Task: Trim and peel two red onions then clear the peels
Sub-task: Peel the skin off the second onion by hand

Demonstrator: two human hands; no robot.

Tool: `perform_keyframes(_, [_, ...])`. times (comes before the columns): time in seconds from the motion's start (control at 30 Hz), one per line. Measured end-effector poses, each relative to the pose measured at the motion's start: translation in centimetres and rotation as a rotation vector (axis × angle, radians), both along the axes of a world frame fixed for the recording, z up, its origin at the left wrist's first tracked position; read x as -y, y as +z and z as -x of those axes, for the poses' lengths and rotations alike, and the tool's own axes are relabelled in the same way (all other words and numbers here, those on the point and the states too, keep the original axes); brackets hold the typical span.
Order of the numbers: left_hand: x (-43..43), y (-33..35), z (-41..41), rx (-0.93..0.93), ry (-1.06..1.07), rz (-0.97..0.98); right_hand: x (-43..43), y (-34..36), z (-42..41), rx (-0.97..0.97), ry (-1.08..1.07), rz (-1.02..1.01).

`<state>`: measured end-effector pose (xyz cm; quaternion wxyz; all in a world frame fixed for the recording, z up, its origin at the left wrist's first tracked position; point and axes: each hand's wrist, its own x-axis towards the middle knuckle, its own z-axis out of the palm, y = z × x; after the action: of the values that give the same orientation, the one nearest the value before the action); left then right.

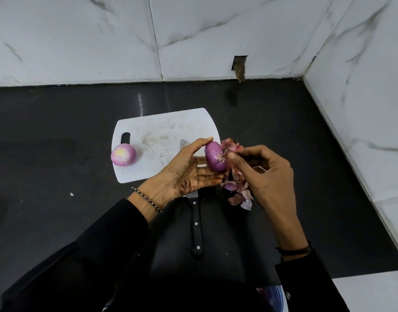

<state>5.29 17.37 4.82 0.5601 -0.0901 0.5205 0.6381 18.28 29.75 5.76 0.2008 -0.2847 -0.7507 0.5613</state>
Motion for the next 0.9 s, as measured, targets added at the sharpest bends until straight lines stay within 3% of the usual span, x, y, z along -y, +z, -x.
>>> perform_keyframes(0.27, [-0.4,-0.3,-0.4,-0.146,-0.036,0.022,2.3,1.2,0.9,0.077,0.047,0.049])
perform_keyframes(0.63, [-0.4,-1.0,0.9,-0.310,-0.102,0.077,3.1,2.0,1.4,0.072,0.081,0.336])
perform_keyframes(0.9, [-0.2,-1.0,1.3,-0.205,-0.077,0.123,3.2,1.8,1.4,0.034,0.142,0.420])
